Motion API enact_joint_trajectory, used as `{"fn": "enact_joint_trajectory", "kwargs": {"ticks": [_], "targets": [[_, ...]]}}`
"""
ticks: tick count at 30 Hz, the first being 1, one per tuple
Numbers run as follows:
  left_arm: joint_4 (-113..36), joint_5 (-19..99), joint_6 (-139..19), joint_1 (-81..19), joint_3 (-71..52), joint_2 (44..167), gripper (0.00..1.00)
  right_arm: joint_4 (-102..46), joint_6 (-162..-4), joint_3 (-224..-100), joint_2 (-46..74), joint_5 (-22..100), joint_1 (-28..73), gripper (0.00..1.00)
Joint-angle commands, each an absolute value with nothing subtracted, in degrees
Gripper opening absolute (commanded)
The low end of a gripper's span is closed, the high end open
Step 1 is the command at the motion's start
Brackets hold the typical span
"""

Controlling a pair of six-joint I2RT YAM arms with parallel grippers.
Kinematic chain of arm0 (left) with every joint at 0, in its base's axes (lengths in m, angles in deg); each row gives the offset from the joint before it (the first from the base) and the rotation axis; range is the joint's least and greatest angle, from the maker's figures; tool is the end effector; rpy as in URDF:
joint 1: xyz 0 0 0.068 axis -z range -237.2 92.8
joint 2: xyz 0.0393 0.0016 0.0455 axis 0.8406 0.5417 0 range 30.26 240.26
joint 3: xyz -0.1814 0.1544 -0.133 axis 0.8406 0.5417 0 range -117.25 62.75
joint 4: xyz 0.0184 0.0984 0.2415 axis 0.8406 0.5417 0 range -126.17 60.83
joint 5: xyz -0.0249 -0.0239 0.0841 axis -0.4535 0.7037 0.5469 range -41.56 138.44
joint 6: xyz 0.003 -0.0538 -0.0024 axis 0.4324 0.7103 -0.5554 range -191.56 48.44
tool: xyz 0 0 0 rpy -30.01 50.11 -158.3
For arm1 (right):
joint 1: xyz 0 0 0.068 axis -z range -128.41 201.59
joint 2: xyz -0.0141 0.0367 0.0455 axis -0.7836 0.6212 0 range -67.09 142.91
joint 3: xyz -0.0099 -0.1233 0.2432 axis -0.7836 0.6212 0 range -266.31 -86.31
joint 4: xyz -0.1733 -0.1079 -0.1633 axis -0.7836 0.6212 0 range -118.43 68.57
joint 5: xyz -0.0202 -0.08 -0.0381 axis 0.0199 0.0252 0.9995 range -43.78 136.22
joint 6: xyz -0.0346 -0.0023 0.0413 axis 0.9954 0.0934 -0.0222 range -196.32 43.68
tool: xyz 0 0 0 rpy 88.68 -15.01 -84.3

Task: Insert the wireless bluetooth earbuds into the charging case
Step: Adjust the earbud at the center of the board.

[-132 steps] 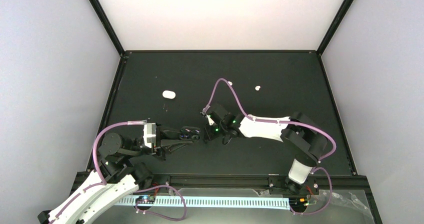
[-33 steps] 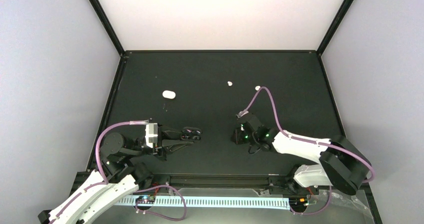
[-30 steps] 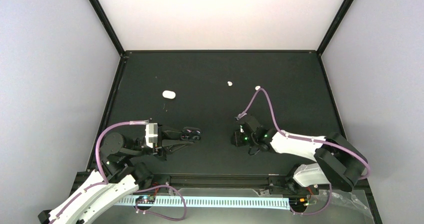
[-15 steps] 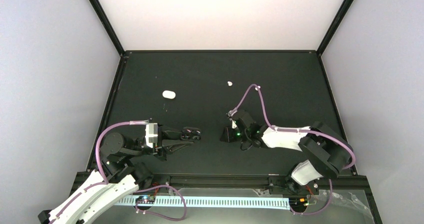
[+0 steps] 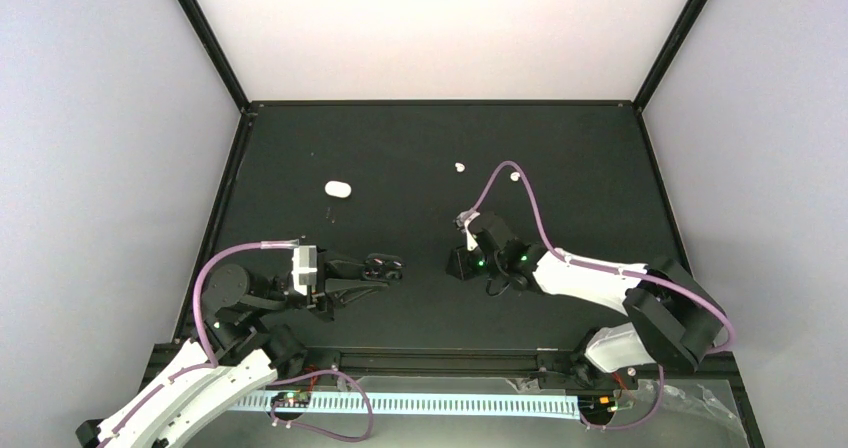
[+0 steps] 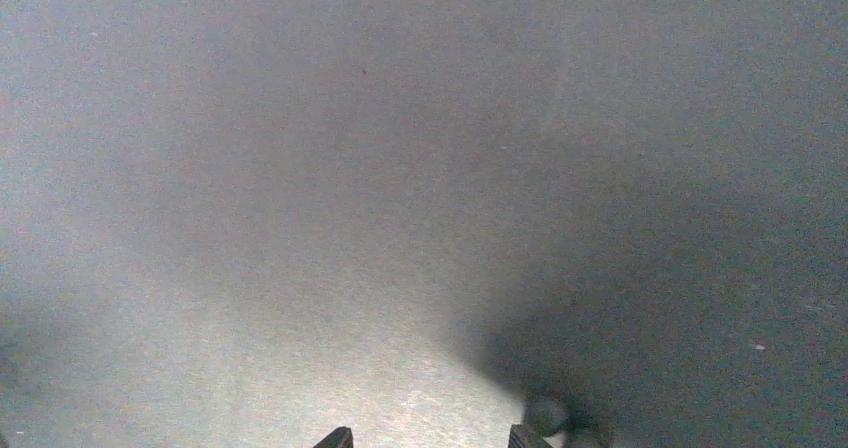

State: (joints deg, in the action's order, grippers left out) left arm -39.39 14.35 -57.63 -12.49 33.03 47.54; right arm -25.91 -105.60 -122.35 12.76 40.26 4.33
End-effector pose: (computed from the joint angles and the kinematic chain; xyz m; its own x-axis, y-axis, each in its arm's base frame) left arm 0.0526 -0.0802 0.3312 -0.0464 -0.2346 -0.9710 0.9839 0.1571 -0.0850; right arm 0.1787 0.1987 0.1679 -0.8093 -0.1590 -0.5654 -0.4394 0.8027 0.4033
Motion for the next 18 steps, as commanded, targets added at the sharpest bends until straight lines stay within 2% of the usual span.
{"fn": "enact_joint_trajectory", "kwargs": {"ticks": [1, 7, 18], "targets": [[-39.6, 14.5, -57.6, -12.3, 32.9, 47.8, 0.02, -22.4, -101.5, -122.8, 12.1, 44.6, 5.3, 0.4], [-39.9, 14.5, -57.6, -12.3, 32.8, 48.3, 0.02, -26.7, -102.1, -121.2, 13.0, 41.3, 10.3, 0.42], [-39.6, 14.6, -57.7, -12.3, 32.8, 47.9, 0.02, -27.7, -101.0, -123.9, 19.1, 36.5, 10.5, 0.47]]}}
